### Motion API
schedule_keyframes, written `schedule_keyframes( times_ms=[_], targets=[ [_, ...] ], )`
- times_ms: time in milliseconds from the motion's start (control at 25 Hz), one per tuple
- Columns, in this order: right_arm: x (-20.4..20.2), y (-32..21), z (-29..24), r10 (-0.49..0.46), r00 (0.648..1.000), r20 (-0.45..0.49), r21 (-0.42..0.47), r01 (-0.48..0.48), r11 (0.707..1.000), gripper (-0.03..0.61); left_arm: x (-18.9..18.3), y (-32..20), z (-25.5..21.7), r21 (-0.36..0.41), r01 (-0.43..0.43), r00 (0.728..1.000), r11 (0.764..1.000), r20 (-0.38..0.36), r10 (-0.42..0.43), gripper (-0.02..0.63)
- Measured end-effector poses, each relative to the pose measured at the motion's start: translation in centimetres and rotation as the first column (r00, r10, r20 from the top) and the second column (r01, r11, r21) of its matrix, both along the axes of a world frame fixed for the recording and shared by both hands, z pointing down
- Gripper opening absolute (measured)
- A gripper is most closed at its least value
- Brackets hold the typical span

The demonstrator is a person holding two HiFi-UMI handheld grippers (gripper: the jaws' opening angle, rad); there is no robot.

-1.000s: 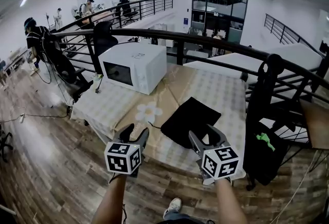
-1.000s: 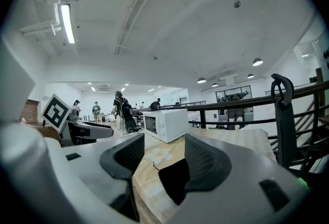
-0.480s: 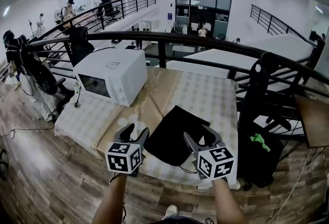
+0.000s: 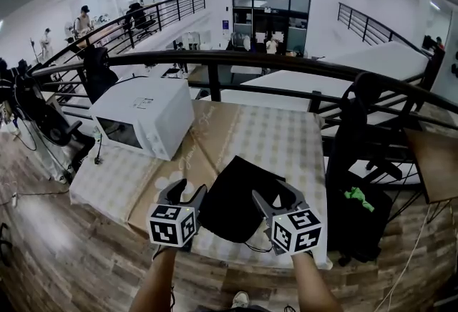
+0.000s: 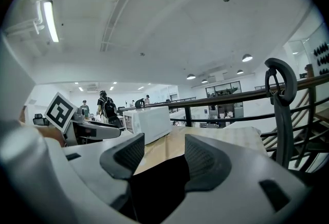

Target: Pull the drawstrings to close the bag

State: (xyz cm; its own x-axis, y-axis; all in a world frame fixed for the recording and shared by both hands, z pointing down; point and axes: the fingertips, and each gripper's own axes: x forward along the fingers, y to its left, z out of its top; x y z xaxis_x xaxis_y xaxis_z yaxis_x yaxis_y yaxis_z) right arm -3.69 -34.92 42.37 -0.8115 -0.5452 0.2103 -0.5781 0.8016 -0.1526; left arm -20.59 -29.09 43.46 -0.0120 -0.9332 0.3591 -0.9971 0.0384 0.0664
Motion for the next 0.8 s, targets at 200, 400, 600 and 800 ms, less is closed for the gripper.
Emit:
schedule_keyframes(
  times_ms=[200, 400, 600, 800],
  targets=[
    [0.2, 0.0, -0.1, 0.033, 0.999, -0.005, 0.007, -0.033, 0.999, 0.232, 0.2, -1.0, -0.4, 0.010, -0.046, 0.999, 0.999, 0.003, 0.046, 0.230],
    [0.1, 0.1, -0.6, 0.086, 0.996, -0.005, 0.010, -0.086, 0.996, 0.232, 0.1, -1.9, -0.8, 0.012, -0.112, 0.994, 0.994, 0.009, 0.112, 0.230],
    [-0.5, 0.6, -0.8, 0.147, 0.989, -0.006, 0.016, -0.147, 0.989, 0.232, -0.7, -2.9, -1.5, 0.023, -0.186, 0.983, 0.982, 0.011, 0.186, 0.230],
    [-0.3, 1.6, -0.7, 0.231, 0.973, -0.007, 0.014, -0.231, 0.973, 0.232, -1.3, -2.9, -1.4, 0.025, -0.261, 0.965, 0.965, 0.009, 0.260, 0.230]
  ],
)
